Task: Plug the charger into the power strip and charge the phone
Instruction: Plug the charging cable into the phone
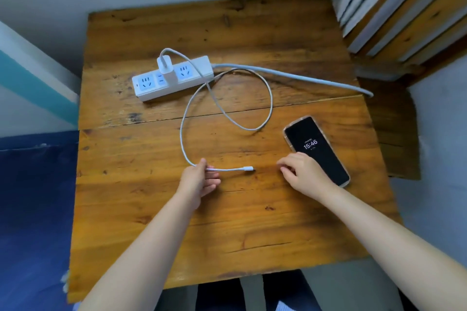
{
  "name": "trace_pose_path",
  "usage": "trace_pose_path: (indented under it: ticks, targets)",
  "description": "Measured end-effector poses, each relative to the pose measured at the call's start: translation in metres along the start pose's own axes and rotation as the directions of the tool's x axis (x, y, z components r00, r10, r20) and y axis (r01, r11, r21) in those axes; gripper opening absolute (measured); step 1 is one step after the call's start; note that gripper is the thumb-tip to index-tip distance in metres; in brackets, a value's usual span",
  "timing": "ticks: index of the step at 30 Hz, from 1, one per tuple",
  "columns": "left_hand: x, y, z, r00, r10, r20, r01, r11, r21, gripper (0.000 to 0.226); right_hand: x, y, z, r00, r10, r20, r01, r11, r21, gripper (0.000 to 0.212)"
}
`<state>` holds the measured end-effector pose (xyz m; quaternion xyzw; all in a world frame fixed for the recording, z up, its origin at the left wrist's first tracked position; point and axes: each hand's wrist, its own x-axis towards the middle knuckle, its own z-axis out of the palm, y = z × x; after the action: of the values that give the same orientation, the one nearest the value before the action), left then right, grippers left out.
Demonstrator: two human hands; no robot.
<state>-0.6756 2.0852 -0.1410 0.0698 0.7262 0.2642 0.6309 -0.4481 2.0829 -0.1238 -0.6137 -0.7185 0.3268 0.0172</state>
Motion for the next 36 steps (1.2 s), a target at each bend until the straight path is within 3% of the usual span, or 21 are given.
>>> trace_pose_path:
  ticks: [2,4,7,8,10,13,16,19,23,26,28,30,33,36]
  targets:
    - [-0.001,-0.003,0.008,0.983,0.134,-0.123,-0.133,0.991,0.019,0.029,0.003,0.003,0.001,0.998,-0.057,0.017,0.057,0.998,-0.012,0.027]
    - [-0.004,-0.008,0.011,0.968,0.209,-0.136,-0.213,0.977,-0.016,0.007,0.007,0.001,0.005,0.990,-0.120,0.077,0.123,0.992,-0.033,0.029]
    - [-0.011,-0.018,0.012,0.953,0.268,-0.145,-0.278,0.959,-0.056,0.034,0.014,-0.008,0.010,0.963,-0.198,0.185,0.206,0.978,-0.024,0.035]
    - [-0.014,-0.018,0.012,0.946,0.288,-0.150,-0.298,0.953,-0.052,0.033,0.017,-0.010,0.011,0.956,-0.207,0.206,0.212,0.977,-0.001,0.035]
    - [-0.021,-0.021,0.017,0.960,0.260,-0.104,-0.269,0.960,-0.082,0.005,0.019,-0.013,0.013,0.941,-0.240,0.239,0.242,0.970,0.019,0.032]
    - [-0.025,-0.026,0.021,0.978,0.200,-0.064,-0.207,0.970,-0.124,0.030,0.021,-0.011,0.013,0.921,-0.272,0.279,0.288,0.958,-0.015,0.026]
    - [-0.031,-0.026,0.025,0.984,0.174,-0.048,-0.180,0.968,-0.175,0.034,0.018,-0.007,0.010,0.894,-0.313,0.322,0.341,0.940,-0.032,0.028]
    - [-0.033,-0.026,0.027,0.985,0.163,-0.055,-0.167,0.983,-0.077,0.033,0.014,-0.006,0.010,0.873,-0.342,0.349,0.397,0.912,-0.100,0.028]
    - [-0.034,-0.025,0.026,0.977,0.208,-0.055,-0.204,0.977,0.068,0.030,0.020,-0.004,0.002,0.910,-0.379,0.170,0.412,0.877,-0.246,0.023]
    - [-0.034,-0.027,0.025,0.976,0.218,-0.023,-0.212,0.963,0.165,0.023,0.035,0.001,-0.020,0.911,-0.393,-0.126,0.316,0.861,-0.399,0.010]
    - [-0.033,-0.028,0.026,0.977,0.214,-0.012,-0.207,0.958,0.199,0.015,0.043,0.008,-0.035,0.925,-0.287,-0.251,0.149,0.879,-0.454,0.011]
    - [-0.033,-0.031,0.028,0.978,0.209,-0.010,-0.202,0.957,0.207,0.013,0.046,0.017,-0.038,0.961,-0.087,-0.261,-0.031,0.908,-0.419,0.026]
    - [-0.033,-0.036,0.030,0.978,0.207,0.001,-0.202,0.955,0.216,0.014,0.039,0.020,-0.032,0.971,0.203,-0.127,-0.230,0.937,-0.262,0.075]
    - [-0.035,-0.042,0.025,0.979,0.201,0.008,-0.199,0.959,0.203,0.014,0.038,0.021,-0.027,0.961,0.238,-0.138,-0.266,0.932,-0.247,0.090]
